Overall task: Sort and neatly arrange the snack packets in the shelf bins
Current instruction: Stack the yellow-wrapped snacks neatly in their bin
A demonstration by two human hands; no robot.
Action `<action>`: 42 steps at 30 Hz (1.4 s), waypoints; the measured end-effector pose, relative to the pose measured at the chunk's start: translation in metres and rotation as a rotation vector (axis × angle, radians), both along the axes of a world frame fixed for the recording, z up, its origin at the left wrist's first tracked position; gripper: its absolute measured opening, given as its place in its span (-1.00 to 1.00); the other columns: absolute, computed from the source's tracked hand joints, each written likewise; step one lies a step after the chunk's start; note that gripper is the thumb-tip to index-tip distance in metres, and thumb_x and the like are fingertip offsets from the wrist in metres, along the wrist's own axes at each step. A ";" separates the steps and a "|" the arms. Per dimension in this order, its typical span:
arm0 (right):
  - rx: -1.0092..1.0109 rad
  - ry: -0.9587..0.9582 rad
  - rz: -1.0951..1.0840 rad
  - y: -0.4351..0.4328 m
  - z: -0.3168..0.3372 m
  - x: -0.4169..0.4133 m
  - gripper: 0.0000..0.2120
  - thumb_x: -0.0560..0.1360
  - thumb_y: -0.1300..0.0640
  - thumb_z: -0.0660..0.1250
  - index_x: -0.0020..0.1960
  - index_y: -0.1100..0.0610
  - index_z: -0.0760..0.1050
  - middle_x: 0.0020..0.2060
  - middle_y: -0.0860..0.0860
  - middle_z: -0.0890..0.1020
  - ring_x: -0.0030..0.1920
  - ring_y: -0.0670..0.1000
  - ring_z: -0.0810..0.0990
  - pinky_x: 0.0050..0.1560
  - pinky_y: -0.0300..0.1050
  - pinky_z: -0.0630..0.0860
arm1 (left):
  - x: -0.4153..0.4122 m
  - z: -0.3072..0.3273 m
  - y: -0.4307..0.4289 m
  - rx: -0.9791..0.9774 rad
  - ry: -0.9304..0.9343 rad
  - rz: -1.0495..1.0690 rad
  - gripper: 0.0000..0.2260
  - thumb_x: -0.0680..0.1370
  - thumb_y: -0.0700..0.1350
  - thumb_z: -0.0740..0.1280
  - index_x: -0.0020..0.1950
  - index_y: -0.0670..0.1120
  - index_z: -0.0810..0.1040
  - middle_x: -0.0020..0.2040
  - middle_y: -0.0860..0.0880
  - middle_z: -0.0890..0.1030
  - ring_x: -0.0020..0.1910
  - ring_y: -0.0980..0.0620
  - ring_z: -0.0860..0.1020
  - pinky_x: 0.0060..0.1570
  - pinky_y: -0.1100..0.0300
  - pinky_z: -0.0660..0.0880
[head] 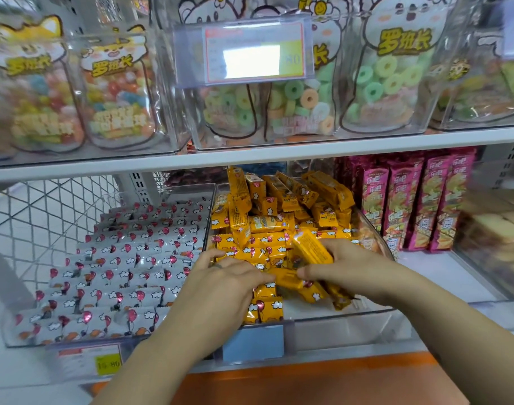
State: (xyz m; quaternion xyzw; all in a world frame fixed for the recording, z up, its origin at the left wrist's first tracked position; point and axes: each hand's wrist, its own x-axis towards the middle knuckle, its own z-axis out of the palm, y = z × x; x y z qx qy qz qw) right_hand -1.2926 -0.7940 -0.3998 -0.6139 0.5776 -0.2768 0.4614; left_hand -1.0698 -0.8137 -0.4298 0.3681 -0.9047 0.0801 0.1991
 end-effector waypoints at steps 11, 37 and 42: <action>-0.038 -0.406 -0.215 -0.010 -0.003 0.023 -0.70 0.50 0.00 0.34 0.03 0.24 0.54 -0.12 0.19 0.69 -0.09 0.20 0.67 0.10 0.22 0.55 | -0.001 0.000 0.000 -0.027 -0.021 -0.012 -0.64 0.33 -0.16 0.30 0.03 0.17 0.62 -0.13 0.23 0.63 -0.17 0.17 0.60 0.13 0.12 0.23; -0.464 0.360 -0.192 -0.012 -0.018 0.028 -0.73 0.37 0.16 0.45 -0.03 0.05 0.40 -0.23 -0.02 0.61 -0.24 -0.01 0.59 -0.18 0.03 0.56 | 0.002 0.003 0.013 0.041 0.050 0.035 -0.65 0.57 0.20 0.04 0.14 0.19 0.57 0.00 0.25 0.61 -0.02 0.24 0.56 0.30 0.14 0.11; -0.579 0.290 -0.156 -0.014 -0.014 0.035 -0.68 0.38 0.12 0.47 0.04 0.04 0.40 -0.20 -0.07 0.61 -0.22 -0.08 0.59 -0.18 -0.08 0.57 | 0.001 0.003 0.011 0.066 0.038 0.039 -0.57 0.48 0.39 0.03 0.08 0.19 0.52 -0.03 0.24 0.62 -0.02 0.22 0.57 0.29 0.13 0.10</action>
